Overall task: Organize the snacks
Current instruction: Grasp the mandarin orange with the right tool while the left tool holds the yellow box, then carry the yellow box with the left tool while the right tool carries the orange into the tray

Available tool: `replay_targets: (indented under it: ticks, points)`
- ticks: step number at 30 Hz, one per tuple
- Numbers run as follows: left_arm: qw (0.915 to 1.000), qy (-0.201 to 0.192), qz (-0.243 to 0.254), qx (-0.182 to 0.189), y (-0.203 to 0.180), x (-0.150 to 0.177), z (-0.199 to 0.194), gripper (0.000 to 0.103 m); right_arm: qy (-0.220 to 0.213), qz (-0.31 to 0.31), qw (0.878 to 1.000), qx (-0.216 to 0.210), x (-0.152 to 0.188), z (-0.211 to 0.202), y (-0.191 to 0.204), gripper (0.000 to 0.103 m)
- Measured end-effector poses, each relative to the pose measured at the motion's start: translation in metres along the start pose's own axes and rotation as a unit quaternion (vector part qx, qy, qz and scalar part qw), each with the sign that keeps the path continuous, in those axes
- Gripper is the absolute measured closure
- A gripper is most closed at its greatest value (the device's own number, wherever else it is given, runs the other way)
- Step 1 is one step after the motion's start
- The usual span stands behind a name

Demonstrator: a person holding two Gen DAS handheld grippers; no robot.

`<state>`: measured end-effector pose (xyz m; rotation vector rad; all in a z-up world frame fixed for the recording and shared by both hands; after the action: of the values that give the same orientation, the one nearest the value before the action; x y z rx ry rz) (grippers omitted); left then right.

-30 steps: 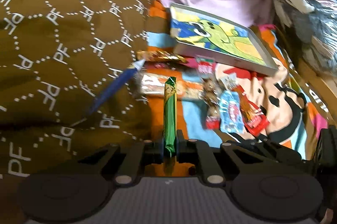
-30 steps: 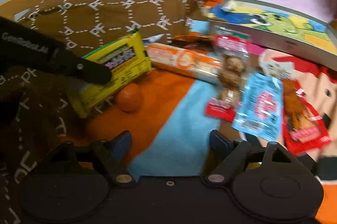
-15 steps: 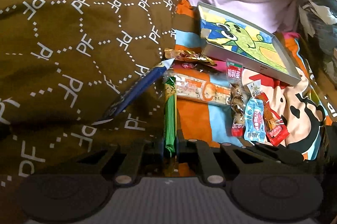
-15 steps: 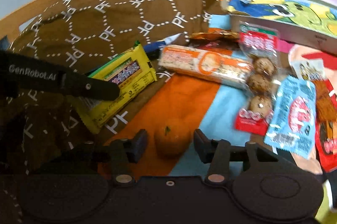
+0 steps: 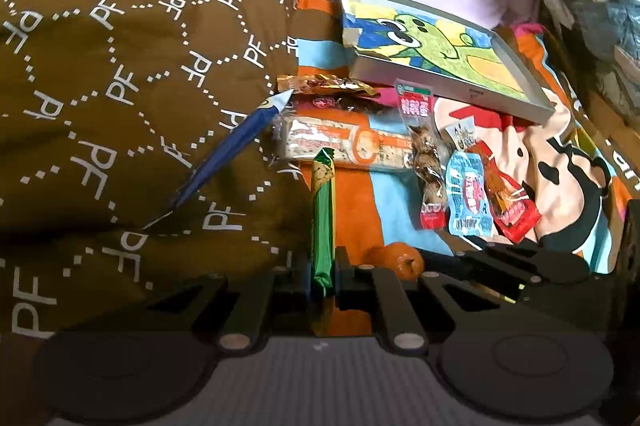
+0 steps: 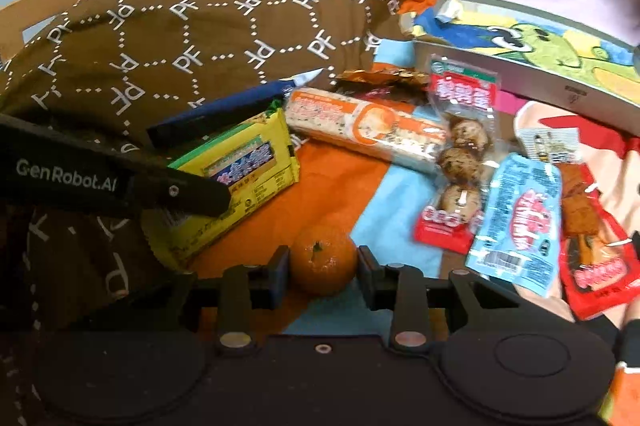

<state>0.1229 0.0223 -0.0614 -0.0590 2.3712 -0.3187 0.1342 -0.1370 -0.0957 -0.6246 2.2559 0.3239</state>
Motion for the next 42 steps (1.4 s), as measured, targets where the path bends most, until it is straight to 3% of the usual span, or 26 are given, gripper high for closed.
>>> replay_targets:
  ticks: [9, 19, 32, 42]
  points:
    - [0.9997, 0.006, 0.019, 0.01, -0.01, 0.006, 0.0, 0.092, -0.015, 0.041, 0.999, 0.028, 0.015, -0.027, -0.011, 0.066]
    - [0.9988, -0.004, 0.036, 0.032, -0.024, 0.014, -0.005, 0.092, -0.04, 0.044, 0.997, 0.049, 0.018, -0.057, -0.021, 0.066]
    - [0.9985, -0.012, 0.007, 0.053, -0.031, 0.021, -0.005, 0.092, -0.056, 0.041, 0.995, 0.065, 0.028, -0.086, -0.041, 0.066]
    - [0.9975, -0.025, -0.005, 0.065, -0.055, -0.013, -0.012, 0.092, -0.074, 0.011, 0.992, 0.104, -0.02, -0.142, -0.086, 0.066]
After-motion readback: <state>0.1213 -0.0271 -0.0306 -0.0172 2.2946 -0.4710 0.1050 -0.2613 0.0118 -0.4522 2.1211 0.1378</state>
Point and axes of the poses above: each gripper's, at about its wrist camera, not at the fingertips, and z roughly the way its jaws point, y to its left, x to its underside, the point moved 1 cm from there along z, roughly the way its jaws point, and after that the axes turned 2 degrees about -x, right-handed, at the moved point
